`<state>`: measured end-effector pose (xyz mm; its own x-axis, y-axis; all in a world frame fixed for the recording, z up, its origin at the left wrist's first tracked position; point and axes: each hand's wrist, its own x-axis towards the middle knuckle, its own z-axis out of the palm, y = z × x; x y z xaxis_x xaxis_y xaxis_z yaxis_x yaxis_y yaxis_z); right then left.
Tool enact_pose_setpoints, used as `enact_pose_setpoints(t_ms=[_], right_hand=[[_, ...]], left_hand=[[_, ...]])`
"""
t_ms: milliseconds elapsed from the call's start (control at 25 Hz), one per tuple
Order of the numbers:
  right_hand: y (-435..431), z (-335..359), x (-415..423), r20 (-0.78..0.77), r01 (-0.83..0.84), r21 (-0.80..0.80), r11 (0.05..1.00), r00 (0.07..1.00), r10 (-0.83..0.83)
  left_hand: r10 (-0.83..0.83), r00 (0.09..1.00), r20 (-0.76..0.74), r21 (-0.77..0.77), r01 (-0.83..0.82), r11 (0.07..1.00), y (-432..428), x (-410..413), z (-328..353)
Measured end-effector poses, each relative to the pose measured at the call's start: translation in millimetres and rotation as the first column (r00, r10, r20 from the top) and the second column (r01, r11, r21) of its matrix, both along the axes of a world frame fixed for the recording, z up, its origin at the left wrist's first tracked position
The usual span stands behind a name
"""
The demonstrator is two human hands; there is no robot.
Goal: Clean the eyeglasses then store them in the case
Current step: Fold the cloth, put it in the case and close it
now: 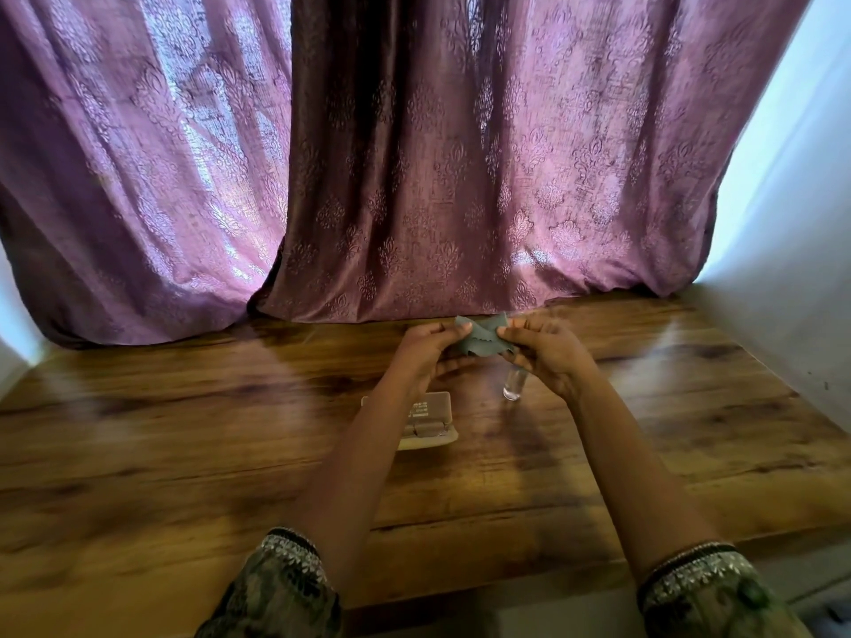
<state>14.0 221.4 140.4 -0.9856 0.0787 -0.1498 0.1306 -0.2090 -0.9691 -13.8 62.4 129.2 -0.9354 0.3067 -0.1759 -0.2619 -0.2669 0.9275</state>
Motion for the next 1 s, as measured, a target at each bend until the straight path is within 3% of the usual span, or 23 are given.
enact_pose_setpoints(t_ms=[200,400,600,800,1000], right_hand=[[3.5,2.0,0.5,-0.179,0.076,0.081,0.994,0.982,-0.061],[3.2,1.3,4.4,-0.321,0.102,0.221,0.970,0.947,-0.026],[1.2,0.3,4.2,-0.318,0.084,0.191,0.978,0.948,-0.020],[0.5,0.9,4.2,-0.316,0.086,0.164,0.983,0.948,-0.030],[-3.1,1.4,2.4,-0.230,0.110,0.072,0.991,0.969,-0.091]], left_hand=[[0.008,0.996,-0.088,0.002,-0.008,1.000,-1.4,-1.2,3.4],[0.089,0.967,-0.239,-0.089,-0.113,0.990,-1.2,-3.4,3.1],[0.073,0.991,-0.112,0.002,-0.074,0.997,-0.1,-2.6,-0.6],[0.072,0.988,0.137,0.219,-0.101,0.971,2.7,-1.0,3.2],[0.092,0.991,0.097,0.115,-0.103,0.988,6.9,2.4,2.8]])
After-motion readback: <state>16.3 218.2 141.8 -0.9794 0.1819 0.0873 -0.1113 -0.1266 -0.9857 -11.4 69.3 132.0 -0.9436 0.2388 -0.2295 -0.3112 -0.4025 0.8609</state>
